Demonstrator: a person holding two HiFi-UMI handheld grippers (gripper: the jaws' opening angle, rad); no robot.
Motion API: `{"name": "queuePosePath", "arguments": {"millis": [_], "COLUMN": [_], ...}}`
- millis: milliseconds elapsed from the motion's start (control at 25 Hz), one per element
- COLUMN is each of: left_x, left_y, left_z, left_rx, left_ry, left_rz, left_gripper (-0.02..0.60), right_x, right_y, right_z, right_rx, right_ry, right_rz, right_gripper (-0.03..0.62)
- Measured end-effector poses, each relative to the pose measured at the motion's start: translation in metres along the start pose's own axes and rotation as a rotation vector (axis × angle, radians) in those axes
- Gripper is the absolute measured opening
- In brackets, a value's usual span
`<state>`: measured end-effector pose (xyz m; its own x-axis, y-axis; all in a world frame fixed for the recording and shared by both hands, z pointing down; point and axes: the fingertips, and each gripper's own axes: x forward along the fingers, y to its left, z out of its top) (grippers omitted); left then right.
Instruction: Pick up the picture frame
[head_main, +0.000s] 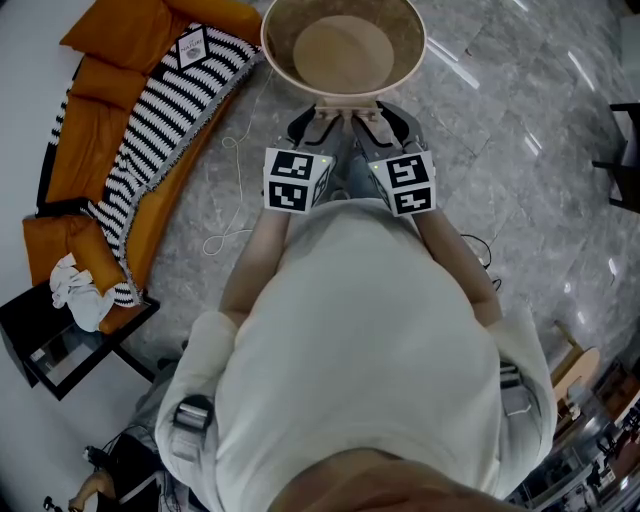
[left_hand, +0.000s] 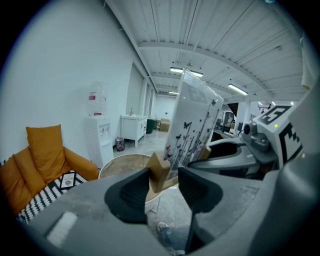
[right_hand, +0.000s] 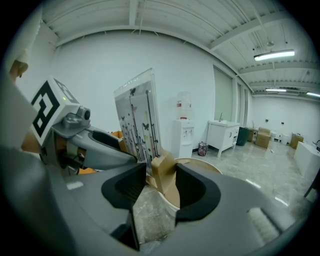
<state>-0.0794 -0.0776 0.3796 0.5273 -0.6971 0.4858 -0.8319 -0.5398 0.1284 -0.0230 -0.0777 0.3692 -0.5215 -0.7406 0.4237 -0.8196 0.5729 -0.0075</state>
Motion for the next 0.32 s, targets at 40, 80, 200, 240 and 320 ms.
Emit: {"name": "queuePosePath", "arguments": {"millis": [40, 80, 200, 240, 320], "left_x": [0.0, 0.0001, 0.0008, 0.0012, 0.002], "left_y": [-0.0001, 0.0, 0.0007, 0.0008, 0.0009], "left_z": [-0.0001, -0.0002, 0.0005, 0.0008, 0.0014], "left_rx": [0.0, -0.001, -0.003, -0.003, -0.003], "left_ry": [0.0, 0.0, 0.0, -0.001, -0.002], "left_rz": [0.0, 0.0, 0.001, 0.002, 0.003], "left_gripper": [0.183, 0.183, 0.183, 0.183, 0.183], "right_x": [-0.0003, -0.0003, 0.0007, 0.0011, 0.0019], "right_y": [0.0001, 0.0002, -0.0004, -0.0009, -0.0023], "right_z": [0.0004, 0.0006, 0.0008, 0.0005, -0.0003], "right_rx": [0.001, 0.001, 0.0, 0.0, -0.002], "right_ry": [0.001, 0.002, 0.002, 0.002, 0.0], "right_rz": [0.0, 0.001, 0.002, 0.002, 0.002], "right_gripper": [0.187, 0.187, 0.186, 0.186, 0.186]}}
